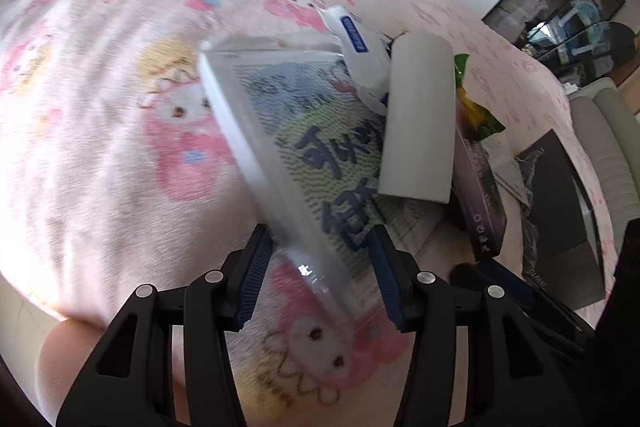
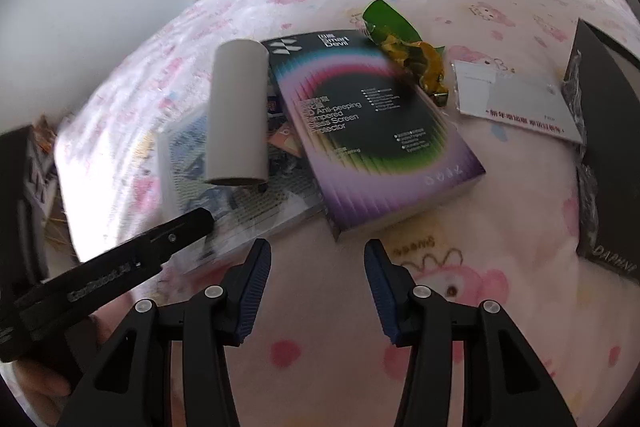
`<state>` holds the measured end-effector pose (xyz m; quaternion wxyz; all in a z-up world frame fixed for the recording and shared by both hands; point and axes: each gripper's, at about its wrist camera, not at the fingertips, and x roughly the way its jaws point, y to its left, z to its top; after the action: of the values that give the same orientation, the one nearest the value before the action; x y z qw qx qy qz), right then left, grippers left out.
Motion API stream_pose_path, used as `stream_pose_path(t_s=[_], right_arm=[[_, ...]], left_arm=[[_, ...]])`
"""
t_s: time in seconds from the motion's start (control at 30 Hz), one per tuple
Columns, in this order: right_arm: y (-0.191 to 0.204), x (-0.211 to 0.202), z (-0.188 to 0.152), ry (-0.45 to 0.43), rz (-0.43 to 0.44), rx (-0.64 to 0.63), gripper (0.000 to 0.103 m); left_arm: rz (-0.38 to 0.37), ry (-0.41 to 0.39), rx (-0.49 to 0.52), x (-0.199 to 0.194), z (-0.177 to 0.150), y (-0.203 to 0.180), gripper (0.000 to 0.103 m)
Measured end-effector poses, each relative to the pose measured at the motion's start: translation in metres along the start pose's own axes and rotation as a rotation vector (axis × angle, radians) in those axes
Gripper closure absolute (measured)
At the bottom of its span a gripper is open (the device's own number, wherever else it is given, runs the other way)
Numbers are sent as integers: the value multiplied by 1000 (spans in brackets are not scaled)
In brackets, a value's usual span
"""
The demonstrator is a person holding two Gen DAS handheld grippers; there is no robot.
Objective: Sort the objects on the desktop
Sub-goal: 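Grasp the clear-bagged bead-art kit edge with the left gripper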
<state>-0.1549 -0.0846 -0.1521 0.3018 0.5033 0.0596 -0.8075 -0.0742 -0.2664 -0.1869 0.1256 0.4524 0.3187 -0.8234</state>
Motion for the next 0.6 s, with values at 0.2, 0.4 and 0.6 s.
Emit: stream_pose_path(t_s=[0.2,0.4,0.6], right_arm=[[-4,3,0,4,-27,23,58],[5,-11,-5,-1,-49,-4,58],[17,-29,-3,-32,-36,-36,58]], left_arm=[[-55,-4,-34,5,5,5,55],[-131,-21,-107,-14,5,19,71],[-112,-101,-32,-55,4,1,76]])
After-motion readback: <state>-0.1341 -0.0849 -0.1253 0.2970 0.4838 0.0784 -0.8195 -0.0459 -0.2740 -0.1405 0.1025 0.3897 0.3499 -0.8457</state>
